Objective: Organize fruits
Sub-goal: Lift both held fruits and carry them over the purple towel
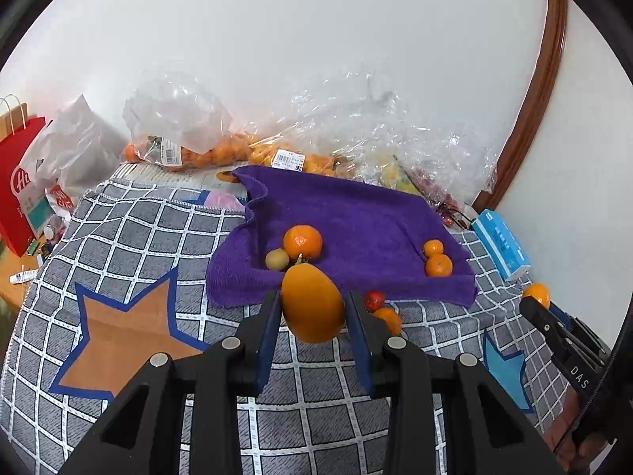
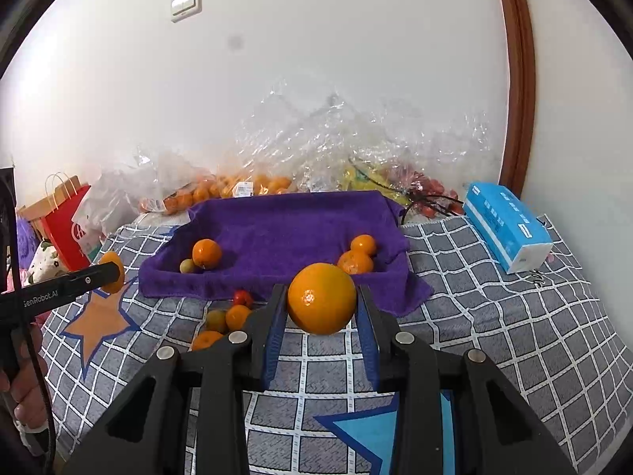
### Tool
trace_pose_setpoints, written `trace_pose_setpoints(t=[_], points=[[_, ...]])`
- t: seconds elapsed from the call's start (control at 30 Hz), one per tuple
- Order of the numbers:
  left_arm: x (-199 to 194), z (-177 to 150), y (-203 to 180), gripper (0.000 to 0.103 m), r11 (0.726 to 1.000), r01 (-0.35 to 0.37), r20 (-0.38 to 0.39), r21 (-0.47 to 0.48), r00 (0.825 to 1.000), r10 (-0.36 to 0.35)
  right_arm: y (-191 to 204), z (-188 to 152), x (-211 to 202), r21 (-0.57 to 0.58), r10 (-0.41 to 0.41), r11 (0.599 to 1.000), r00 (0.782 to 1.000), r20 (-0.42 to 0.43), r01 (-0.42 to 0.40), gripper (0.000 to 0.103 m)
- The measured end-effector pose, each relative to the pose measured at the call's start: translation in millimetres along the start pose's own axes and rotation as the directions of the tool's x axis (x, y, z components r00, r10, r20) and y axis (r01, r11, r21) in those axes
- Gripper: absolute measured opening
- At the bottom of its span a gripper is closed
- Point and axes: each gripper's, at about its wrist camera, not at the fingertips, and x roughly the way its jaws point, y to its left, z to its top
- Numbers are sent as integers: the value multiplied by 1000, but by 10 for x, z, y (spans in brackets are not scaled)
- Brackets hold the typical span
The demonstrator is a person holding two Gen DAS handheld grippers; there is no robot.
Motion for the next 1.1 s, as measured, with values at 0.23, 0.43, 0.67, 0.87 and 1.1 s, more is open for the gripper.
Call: trace_pose_setpoints(t=[0.23,0.43,0.67,0.87,1.1], points=[[-23,77,-25,32,1000,7,13,13,1000,-7,61,101,-12,-19,-1,1000,1000,22,1,34],[-22,45,11,32,1000,-1,13,11,1000,0,109,139,49,-28,15,1000,1000,26,-14,34],[-37,149,-9,32,1000,-5,26,13,1000,5,129,241,76,-42,27,999,999,45,-25,34],[-9,259,-51,32,1000,-10,46,21,999,9,83,319,157,-28,29,999,998,51,-28,34],[173,341,-109,32,1000,10,22,17,1000,-10,10,414,264,-35,12,999,999,53,-10,34]])
